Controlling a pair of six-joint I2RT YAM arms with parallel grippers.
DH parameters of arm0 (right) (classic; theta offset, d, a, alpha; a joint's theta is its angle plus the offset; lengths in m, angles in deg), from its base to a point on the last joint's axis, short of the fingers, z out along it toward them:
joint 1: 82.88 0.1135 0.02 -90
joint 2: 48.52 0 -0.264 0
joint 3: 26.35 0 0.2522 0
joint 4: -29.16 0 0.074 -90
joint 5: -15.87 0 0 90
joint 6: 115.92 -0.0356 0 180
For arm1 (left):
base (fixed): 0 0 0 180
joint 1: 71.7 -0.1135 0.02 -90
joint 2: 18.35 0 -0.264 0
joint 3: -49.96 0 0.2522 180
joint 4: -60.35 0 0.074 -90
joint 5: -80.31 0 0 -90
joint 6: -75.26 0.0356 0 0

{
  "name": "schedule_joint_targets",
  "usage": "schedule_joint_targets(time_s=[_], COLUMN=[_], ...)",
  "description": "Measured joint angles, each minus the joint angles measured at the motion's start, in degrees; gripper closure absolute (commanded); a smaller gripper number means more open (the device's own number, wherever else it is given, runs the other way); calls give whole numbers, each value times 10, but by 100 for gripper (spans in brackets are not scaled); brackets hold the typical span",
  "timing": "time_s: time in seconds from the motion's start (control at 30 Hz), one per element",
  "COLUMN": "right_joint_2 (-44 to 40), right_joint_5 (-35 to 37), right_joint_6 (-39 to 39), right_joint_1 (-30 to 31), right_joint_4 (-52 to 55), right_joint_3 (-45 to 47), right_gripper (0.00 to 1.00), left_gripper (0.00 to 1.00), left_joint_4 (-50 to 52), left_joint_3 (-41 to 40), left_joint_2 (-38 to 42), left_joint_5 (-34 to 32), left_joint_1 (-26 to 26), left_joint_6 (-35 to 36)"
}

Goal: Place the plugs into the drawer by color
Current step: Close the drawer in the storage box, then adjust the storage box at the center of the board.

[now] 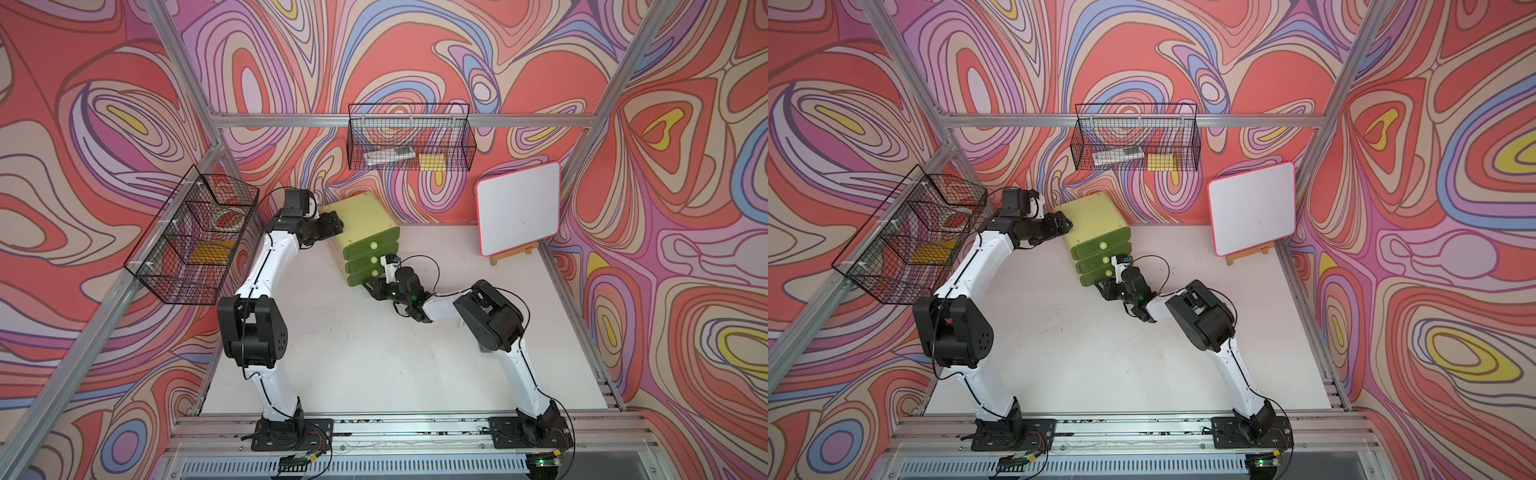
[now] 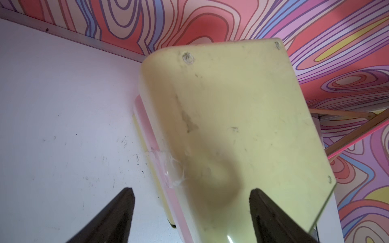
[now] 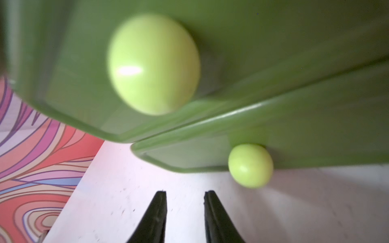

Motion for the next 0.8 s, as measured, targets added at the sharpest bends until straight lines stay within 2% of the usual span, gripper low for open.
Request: schedule_joint_targets(time_s=[0.17,0.27,0.33,0.47,0.6,0.67,0.8], right_joint_2=[-149,-169,-156,-77,23,57,76], right_joint_5=[-31,-41,-44,-63,-89,-104,-151], right_joint_6=[55,86,102,116,116,115,96], right_joint_1=[-62,-113,-138,-159,-164,-164,-168], right_joint_4=[145,205,240,296,358,380,374], right_joint_3=[-38,-127,-190,-321,-430,-455,-466], right_gripper=[52,48,46,35,34,34,39], left_gripper=[13,14,14,14,13,14,24], left_joint_4=[0,-3,-1,7,21,27,30], left_joint_3=[-10,-9,-2,21,39,43,52], left_joint_2=[71,77,59,-4,-40,-45,-46], left_joint_5=[-16,-19,-17,-11,-9,-6,12], left_joint_1=[1,1,1,1,1,1,1], left_joint_6=[-5,-7,-9,-12,-13,-13,-14])
